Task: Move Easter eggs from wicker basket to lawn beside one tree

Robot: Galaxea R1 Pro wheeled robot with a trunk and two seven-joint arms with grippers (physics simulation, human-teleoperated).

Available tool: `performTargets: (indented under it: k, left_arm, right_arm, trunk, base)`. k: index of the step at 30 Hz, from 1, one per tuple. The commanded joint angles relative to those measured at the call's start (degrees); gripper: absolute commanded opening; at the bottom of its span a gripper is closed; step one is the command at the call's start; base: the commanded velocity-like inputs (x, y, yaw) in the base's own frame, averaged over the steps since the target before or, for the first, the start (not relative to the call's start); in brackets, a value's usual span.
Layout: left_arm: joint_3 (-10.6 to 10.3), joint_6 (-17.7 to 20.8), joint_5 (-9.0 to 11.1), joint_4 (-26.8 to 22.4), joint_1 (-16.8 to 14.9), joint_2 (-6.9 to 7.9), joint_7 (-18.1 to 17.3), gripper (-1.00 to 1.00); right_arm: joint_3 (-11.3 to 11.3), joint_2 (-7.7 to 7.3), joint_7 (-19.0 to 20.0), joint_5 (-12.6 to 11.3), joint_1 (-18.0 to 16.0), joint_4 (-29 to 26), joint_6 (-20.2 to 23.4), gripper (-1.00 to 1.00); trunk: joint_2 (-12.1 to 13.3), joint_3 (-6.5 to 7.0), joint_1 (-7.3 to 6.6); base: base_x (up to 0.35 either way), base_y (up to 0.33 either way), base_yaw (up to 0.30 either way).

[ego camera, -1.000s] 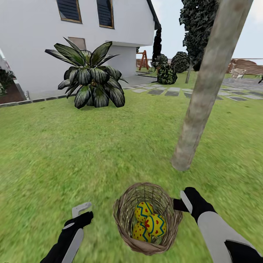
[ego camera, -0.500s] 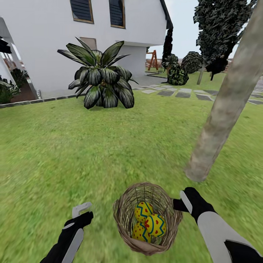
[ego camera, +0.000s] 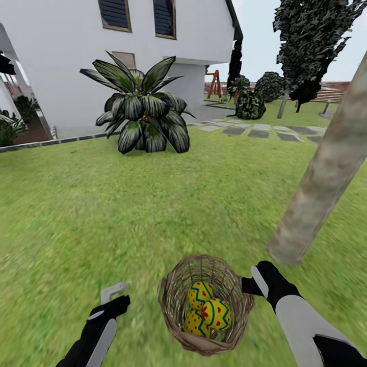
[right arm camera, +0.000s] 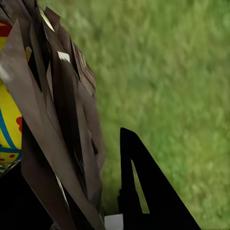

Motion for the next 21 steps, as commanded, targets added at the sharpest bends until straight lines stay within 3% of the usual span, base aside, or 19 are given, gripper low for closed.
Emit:
performTargets:
  k: [1,5,13,21]
  left_arm:
    - [-0.1,0.1,0.5,-0.1,0.0,0.02,0.5,1.00]
    - [-0.1,0.1,0.5,-0.1,0.0,0.02,0.5,1.00]
    - [-0.1,0.3,0.6,-0.1,0.0,0.02,0.4,1.00]
    - [-0.1,0.1,0.5,-0.1,0.0,0.02,0.5,1.00]
  right_arm:
    - [-0.2,0.04,-0.2,-0.5,0.0,-0.1,0.2,-1.00]
    - [-0.3,0.04,-0.2,-0.5,0.0,-0.1,0.2,-1.00]
    - [-0.3,0.04,-0.2,-0.5,0.0,-0.1,0.1,-1.00]
    - [-0.3,0.04,-0.2,-0.5,0.0,-0.1,0.2,-1.00]
  trunk:
    - [0.0,-0.05,0.02]
    - [0.0,-0.05,0.02]
    - [0.0,-0.05,0.02]
    - [0.0,-0.05,0.02]
  base:
    - [0.243,0.041,0.000]
    - [0.240,0.014,-0.044]
    - [0.201,0.002,-0.208]
    - [0.241,0.070,-0.022]
